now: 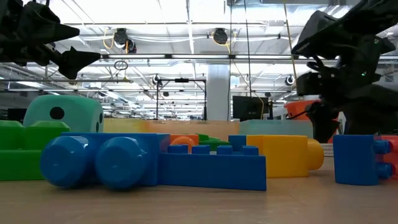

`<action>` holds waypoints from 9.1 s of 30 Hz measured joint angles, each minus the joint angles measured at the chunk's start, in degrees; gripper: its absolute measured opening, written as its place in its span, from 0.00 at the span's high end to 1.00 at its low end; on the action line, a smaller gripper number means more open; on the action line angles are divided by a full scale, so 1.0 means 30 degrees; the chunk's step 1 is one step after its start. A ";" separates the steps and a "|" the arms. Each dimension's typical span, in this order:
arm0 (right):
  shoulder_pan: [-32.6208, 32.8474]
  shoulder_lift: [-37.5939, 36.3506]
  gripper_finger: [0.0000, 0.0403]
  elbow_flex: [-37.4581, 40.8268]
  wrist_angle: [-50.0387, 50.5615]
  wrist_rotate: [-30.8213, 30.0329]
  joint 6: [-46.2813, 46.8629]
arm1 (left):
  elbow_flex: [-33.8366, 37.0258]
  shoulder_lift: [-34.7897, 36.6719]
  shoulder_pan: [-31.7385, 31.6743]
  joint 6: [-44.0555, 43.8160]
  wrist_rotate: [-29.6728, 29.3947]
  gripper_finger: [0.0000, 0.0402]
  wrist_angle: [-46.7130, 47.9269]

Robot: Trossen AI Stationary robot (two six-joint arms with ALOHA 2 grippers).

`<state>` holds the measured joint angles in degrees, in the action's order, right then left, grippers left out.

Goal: Pick & Place Toys
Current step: Put the brown game card into the green bin, then put the blue dice into the yellow bin

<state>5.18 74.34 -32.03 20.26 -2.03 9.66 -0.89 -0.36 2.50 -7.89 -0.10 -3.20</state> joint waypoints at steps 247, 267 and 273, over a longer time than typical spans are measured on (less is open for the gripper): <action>-0.0371 -2.4595 1.00 0.7787 -0.7383 0.1197 -0.4491 | -2.4582 -2.9754 0.9694 -1.4349 -0.8900 0.09 2.5055; -0.0370 -2.4595 1.00 0.7787 -0.7383 0.1192 -0.4476 | -2.4567 -3.6355 1.0535 -1.7442 -0.9331 0.09 2.7822; -0.0371 -2.4595 1.00 0.7787 -0.7383 0.1194 -0.4478 | -2.4603 -3.7333 1.0248 -1.6718 -0.9261 0.09 2.7566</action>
<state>4.07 0.56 -8.67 -1.89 1.55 -3.78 -74.69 -112.36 33.24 -58.04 -27.88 79.50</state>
